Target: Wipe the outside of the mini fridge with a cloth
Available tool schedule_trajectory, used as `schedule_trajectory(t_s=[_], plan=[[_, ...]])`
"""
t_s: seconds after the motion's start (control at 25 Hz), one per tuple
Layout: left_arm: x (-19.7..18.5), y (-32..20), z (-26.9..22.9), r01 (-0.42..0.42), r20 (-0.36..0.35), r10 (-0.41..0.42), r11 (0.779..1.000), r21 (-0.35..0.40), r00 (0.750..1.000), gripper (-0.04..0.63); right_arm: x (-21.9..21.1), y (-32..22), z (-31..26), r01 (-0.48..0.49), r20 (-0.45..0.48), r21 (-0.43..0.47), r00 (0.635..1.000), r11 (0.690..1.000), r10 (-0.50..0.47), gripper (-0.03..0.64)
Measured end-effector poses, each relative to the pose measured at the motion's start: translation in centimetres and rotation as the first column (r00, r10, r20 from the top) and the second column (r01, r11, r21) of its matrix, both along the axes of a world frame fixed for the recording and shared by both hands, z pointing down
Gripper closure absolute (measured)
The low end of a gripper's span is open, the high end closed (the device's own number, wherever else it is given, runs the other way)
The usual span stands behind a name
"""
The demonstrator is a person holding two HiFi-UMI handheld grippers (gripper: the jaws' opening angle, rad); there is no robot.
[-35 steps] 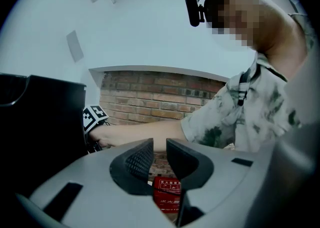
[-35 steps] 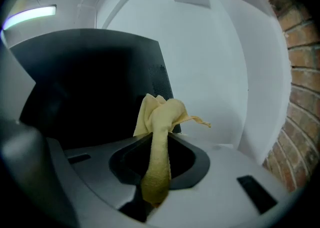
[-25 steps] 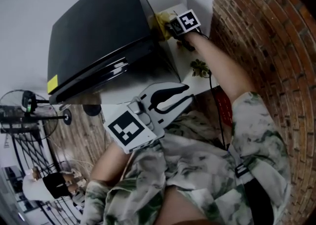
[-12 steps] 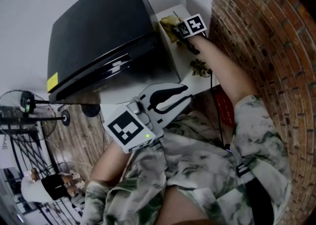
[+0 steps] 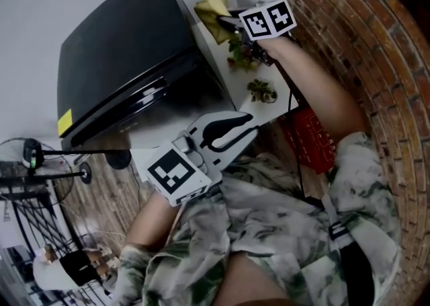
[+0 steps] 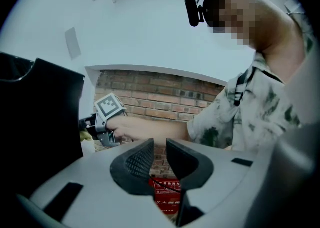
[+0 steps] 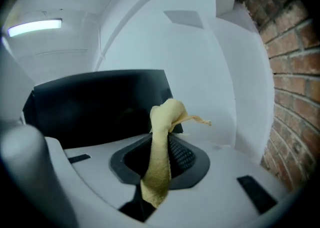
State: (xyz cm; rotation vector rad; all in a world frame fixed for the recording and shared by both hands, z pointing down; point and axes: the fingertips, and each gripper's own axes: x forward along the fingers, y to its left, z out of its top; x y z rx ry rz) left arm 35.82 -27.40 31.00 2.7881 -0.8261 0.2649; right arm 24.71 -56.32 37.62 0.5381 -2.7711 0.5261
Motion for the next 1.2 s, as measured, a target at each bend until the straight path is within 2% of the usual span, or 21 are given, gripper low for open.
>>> schedule_trajectory(t_s=[0.24, 0.4, 0.72, 1.2], plan=[[0.6, -0.2, 0.1, -0.023, -0.006, 0.023, 1.000, -0.009, 1.000, 0.509, 0.6, 2.9, -7.4, 0.041, 0.157, 0.021, 0.987, 0.999, -0.043, 0.532], [0.8, -0.3, 0.3, -0.029, 0.001, 0.029, 1.000, -0.011, 1.000, 0.509, -0.6, 4.3, -7.7, 0.082, 0.202, -0.012, 0.976, 0.997, -0.078, 0.532], [0.4, -0.2, 0.9, -0.007, 0.014, 0.008, 1.000, -0.024, 1.000, 0.509, -2.3, 4.4, -1.0, 0.089, 0.130, -0.091, 0.989, 0.992, -0.077, 0.532], [-0.1, 0.2, 1.5, 0.010, 0.029, -0.008, 0.999, -0.041, 1.000, 0.509, -3.4, 4.0, 8.9, 0.052, -0.032, -0.133, 0.998, 0.990, -0.057, 0.532]])
